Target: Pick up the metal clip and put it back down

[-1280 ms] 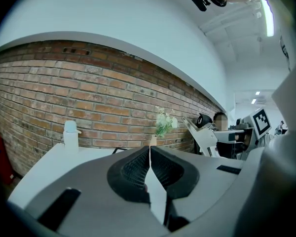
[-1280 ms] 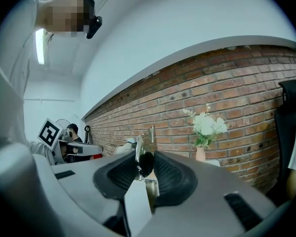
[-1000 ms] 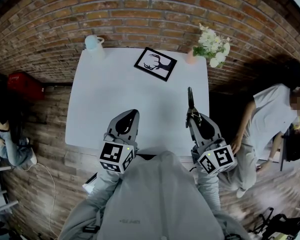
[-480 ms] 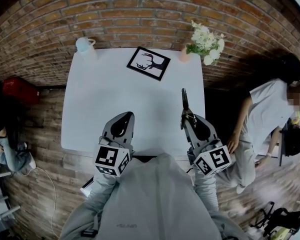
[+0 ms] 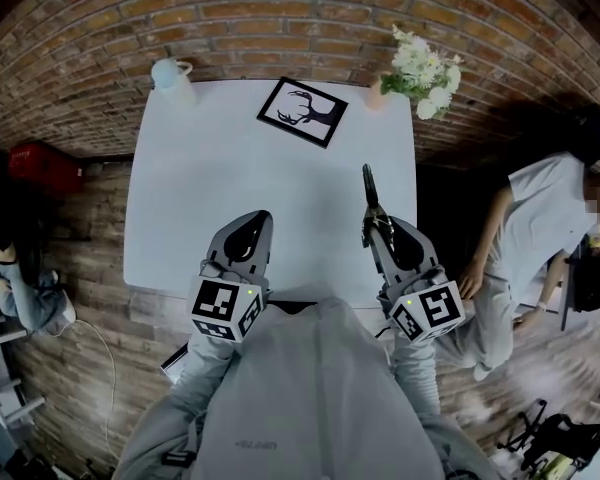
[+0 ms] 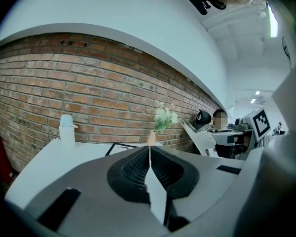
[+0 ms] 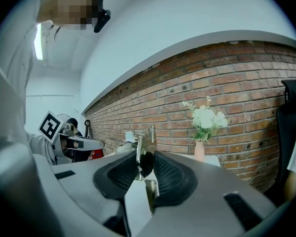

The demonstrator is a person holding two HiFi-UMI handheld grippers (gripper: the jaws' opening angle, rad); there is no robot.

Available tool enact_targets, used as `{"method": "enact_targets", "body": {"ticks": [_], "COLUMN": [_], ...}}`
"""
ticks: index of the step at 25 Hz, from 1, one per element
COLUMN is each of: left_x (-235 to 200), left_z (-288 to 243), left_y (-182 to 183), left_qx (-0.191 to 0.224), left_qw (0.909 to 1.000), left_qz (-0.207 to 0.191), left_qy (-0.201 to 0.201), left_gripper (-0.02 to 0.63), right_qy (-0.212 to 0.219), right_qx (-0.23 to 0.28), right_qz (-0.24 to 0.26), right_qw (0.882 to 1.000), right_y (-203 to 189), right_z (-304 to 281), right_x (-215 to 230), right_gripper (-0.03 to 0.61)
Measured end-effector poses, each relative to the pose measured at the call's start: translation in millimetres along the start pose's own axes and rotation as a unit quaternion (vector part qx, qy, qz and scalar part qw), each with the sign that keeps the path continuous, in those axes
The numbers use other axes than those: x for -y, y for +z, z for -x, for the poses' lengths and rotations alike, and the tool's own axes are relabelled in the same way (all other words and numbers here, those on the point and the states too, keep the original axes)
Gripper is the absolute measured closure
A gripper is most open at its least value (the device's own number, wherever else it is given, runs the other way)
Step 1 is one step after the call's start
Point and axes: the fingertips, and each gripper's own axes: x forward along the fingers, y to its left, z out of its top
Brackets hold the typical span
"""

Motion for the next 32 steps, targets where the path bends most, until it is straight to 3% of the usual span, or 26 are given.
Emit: {"method": "enact_targets", "body": {"ticks": [5, 14, 22, 32], "left_x": [-2.4, -5.2, -11.2, -21.7], "left_z": [-3.6, -7.1, -4.8, -4.0], "left_y": [-2.1, -11.1, -23.6, -44.2], "left_qx": [-0.005, -0.016, -0.023, -0.037], "left_qw": [1.0000, 0.9998, 0.9993, 0.9982], "left_qz": [0.003, 0.013, 0.024, 0.040], "left_qy": [0.003, 0.008, 0.017, 0.025], "left_gripper": [0.583, 0.583, 0.583, 0.583], "right_qy": [0.012, 0.048, 0.079, 0.099], "right_qx": [-0.014, -0.074, -0.136, -0.198], "right_qz": [0.015, 0.085, 0.156, 0.239], "right_qw": [1.000, 0.992, 0.975, 0.946], "right_y": [-3.6, -29.9, -70.9, -132.1], "right_z": [-10.5, -40.0, -69.4, -103.9], "right_x": [-0.1, -10.4, -26.4, -39.5], "right_gripper": [0.476, 0.476, 0.476, 0.476]}}
